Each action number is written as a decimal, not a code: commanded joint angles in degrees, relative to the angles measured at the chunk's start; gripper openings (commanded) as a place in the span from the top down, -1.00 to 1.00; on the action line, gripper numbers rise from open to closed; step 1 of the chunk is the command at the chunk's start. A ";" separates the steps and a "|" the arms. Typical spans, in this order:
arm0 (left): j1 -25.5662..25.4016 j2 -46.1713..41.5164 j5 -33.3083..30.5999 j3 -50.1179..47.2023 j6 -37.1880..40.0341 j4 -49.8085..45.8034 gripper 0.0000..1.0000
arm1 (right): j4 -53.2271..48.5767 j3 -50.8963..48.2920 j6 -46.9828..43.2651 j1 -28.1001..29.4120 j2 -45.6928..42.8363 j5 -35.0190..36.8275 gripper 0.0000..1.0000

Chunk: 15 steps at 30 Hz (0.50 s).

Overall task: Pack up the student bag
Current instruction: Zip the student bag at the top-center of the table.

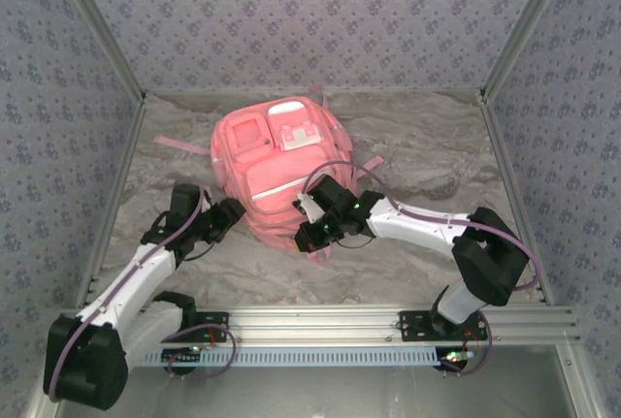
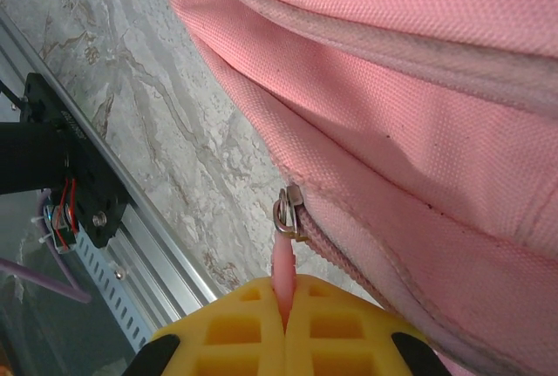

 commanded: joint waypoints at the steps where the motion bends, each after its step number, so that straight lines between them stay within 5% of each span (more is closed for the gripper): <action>1: 0.20 1.35 1.32 -0.03 -3.88 9.82 -0.09 | 3.92 -0.62 1.47 0.47 -1.53 -2.00 1.00; 15: 0.20 13.71 2.27 0.10 -5.02 21.86 0.17 | 5.59 0.57 2.70 0.79 0.32 -3.08 1.00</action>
